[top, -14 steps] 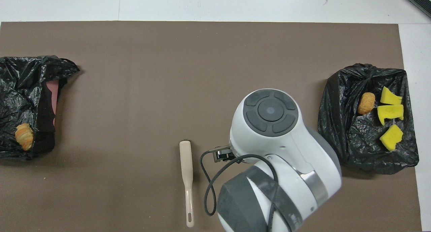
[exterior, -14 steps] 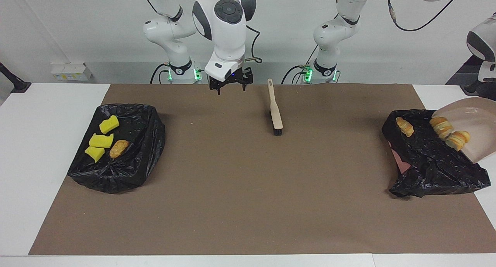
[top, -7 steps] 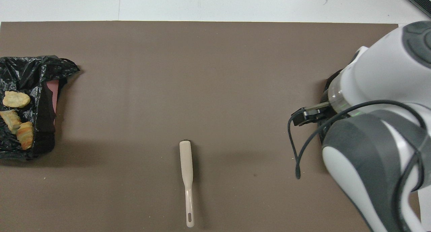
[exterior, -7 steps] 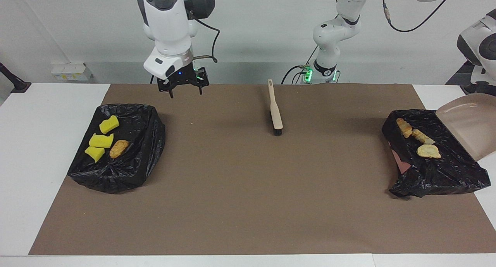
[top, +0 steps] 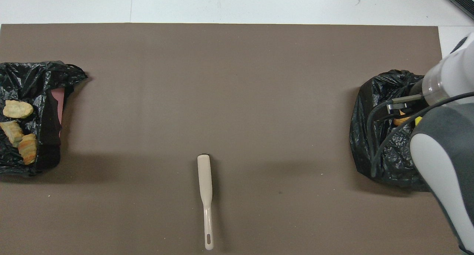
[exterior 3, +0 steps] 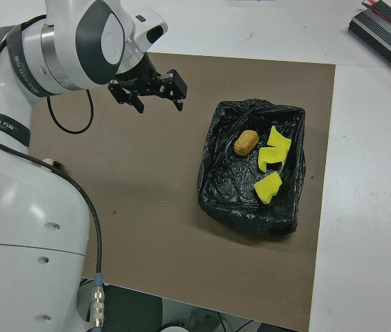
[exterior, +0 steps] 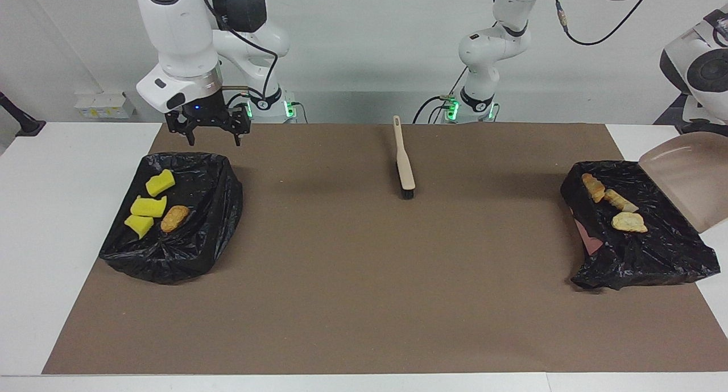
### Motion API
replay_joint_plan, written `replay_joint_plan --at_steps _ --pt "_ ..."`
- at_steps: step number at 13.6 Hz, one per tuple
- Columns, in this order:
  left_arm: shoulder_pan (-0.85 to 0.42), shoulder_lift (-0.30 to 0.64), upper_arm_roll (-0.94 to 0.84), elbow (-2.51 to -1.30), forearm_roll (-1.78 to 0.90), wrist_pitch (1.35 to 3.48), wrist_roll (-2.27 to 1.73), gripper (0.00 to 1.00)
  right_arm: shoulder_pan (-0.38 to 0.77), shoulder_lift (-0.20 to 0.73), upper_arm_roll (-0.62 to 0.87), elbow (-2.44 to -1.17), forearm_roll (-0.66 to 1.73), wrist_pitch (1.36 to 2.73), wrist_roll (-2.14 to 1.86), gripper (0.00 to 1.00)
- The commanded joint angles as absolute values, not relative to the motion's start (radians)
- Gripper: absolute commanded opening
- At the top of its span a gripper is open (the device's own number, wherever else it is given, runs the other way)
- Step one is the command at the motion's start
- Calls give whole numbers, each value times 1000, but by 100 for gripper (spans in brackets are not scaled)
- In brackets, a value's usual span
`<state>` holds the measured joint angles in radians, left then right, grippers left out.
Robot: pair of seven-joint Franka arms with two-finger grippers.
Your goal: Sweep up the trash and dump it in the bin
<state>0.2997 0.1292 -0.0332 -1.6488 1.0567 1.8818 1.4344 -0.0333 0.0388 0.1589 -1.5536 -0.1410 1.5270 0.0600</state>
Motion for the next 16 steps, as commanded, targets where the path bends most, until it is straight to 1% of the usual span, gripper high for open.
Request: replay_joint_plan --at_steps 1,3,5,7,9,11,15,16 --pt "256 63 -26 -1690 920 1836 1395 0 -40 14 68 -1543 -106 1517 60 100" --pt "229 58 -26 -1692 800 1807 1381 0 -38 -6 26 -1552 -52 1509 69 100" --pt "190 60 -26 -1693 680 1799 1275 0 -38 -15 -1 -1554 -26 1502 72 100" --pt "151 52 -26 -1722 525 1780 1156 0 -38 -26 -9 -1549 -18 1491 72 100" --pt "71 41 -28 -1756 482 1764 993 0 -38 -47 -18 -1554 -20 1473 72 100" --pt "-18 51 -28 -1764 416 1740 817 0 -38 -89 -21 -1610 -20 1473 75 100" --pt "-136 67 -26 -1764 261 1749 499 0 -28 -84 -17 -1601 -23 1471 72 100" --pt "-178 90 -26 -1761 238 1758 406 0 -25 -84 -14 -1601 -23 1471 72 100"
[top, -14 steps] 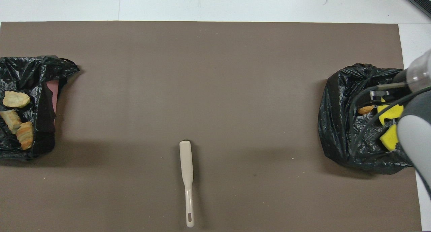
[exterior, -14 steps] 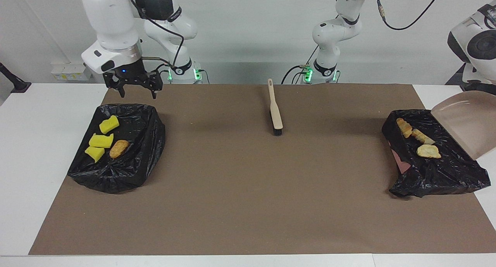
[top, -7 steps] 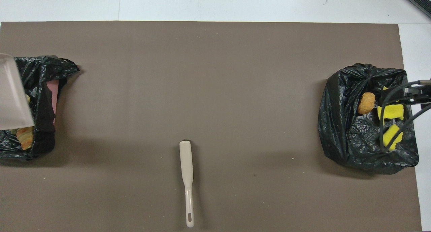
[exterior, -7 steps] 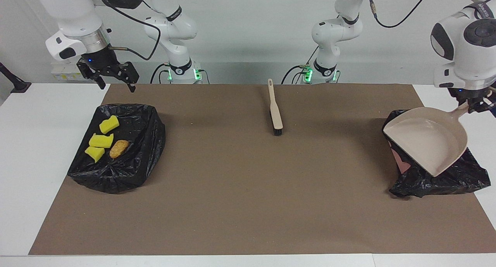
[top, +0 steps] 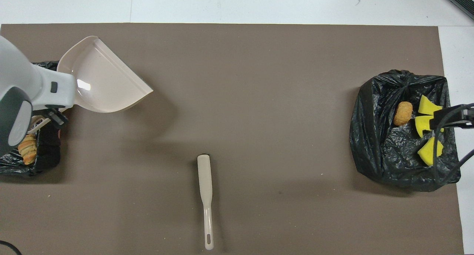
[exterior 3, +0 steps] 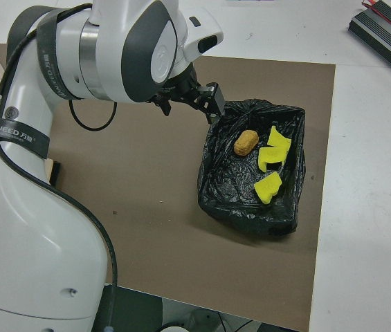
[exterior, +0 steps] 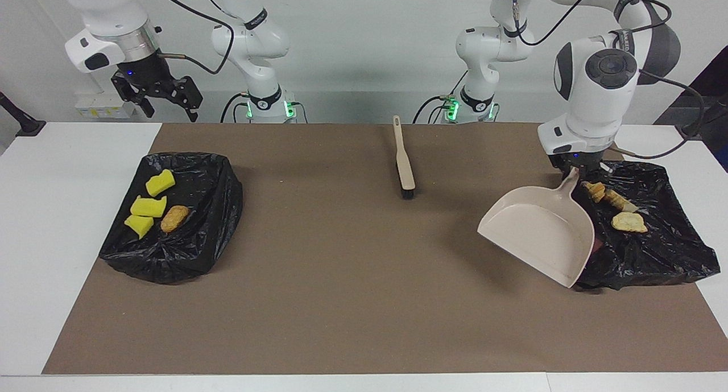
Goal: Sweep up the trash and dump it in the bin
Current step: 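Bring the emptied dustpan back to the table center with the left gripper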
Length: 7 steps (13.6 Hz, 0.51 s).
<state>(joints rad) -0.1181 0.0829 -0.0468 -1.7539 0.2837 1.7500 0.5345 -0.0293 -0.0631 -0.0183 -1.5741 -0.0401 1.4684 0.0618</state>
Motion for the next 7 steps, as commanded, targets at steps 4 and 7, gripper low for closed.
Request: replay_joint_plan --at_steps 4,7 --pt "-348 227 -26 -1683 141 1815 -13 0 -25 -84 -11 -1601 -23 1473 72 100" --pt "-429 302 -26 -1625 88 1842 -281 0 -23 -84 -11 -1601 -25 1471 72 100"
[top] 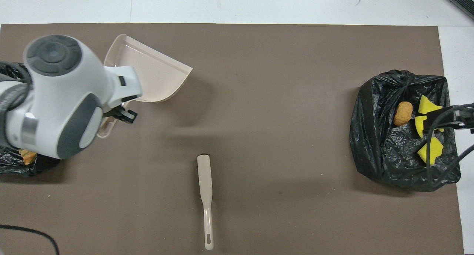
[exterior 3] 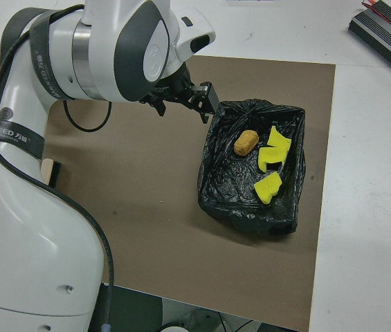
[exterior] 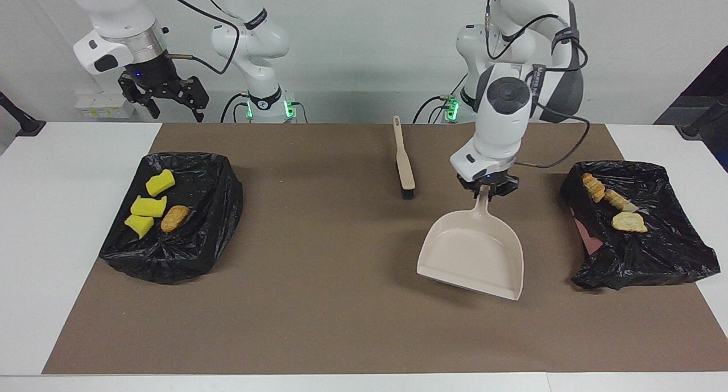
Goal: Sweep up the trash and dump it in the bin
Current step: 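Bring the emptied dustpan back to the table center with the left gripper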
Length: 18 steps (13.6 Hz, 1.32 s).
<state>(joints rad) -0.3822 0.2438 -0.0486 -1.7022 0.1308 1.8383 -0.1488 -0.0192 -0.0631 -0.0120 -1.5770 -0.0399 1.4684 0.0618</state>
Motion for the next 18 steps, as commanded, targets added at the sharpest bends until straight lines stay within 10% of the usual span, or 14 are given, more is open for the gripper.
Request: replay_joint_plan --at_steps 1,15,18 --pt "-449 339 -26 -1588 78 1845 -354 0 -23 -84 -11 -1601 -23 1473 72 100" --pt "-511 546 -26 -1450 11 1948 -445 0 -23 -84 -11 -1601 -23 1473 72 100" --pt "-514 540 -26 -1466 14 1941 -442 28 -23 -84 -11 -1601 -23 1471 72 100"
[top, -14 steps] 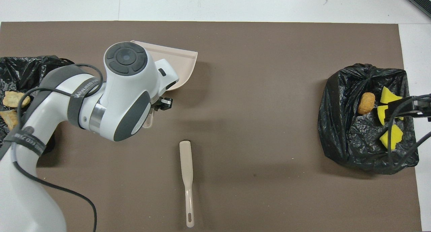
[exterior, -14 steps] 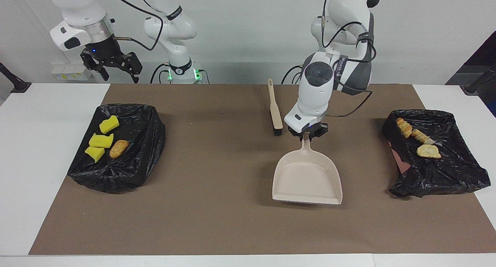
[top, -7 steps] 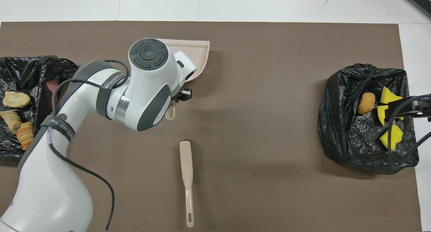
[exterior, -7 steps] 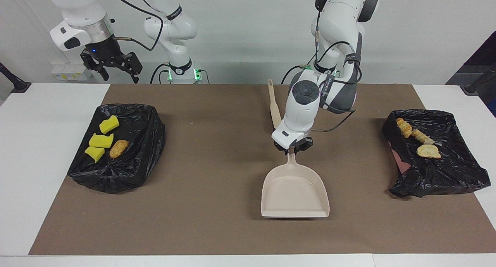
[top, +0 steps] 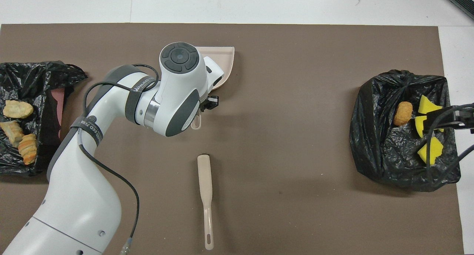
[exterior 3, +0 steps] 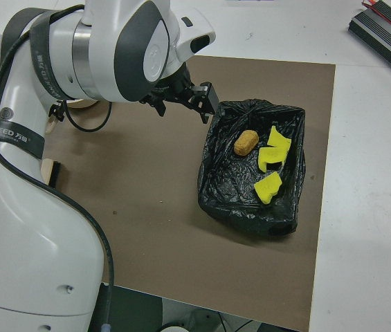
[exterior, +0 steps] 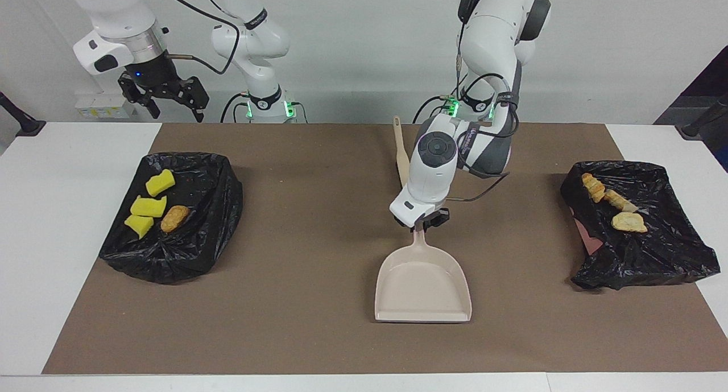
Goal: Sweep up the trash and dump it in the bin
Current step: 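Bring the emptied dustpan back to the table center with the left gripper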
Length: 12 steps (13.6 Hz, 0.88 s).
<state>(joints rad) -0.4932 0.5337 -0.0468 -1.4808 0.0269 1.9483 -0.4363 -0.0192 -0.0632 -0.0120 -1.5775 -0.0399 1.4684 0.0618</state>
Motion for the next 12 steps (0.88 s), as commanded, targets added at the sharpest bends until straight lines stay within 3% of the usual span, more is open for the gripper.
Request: replay_joint_plan --at_steps 1,2,3,5,12 --pt "-514 538 -26 -1466 14 1940 -443 53 -23 -84 -11 -1601 -23 1473 72 100" --pt "-514 532 -26 -1466 14 1937 -446 61 -23 -84 -11 -1601 -23 1471 72 100" --pt "-512 517 -26 -1468 14 1931 -442 63 -23 -84 -11 -1601 -25 1471 72 100" --pt "-500 473 -25 -1476 14 1928 -439 100 -23 -84 -11 -1601 -23 1471 72 100" --pt "-376 157 -15 -1577 14 1742 -125 100 -23 -84 -11 -1601 -23 1471 72 100"
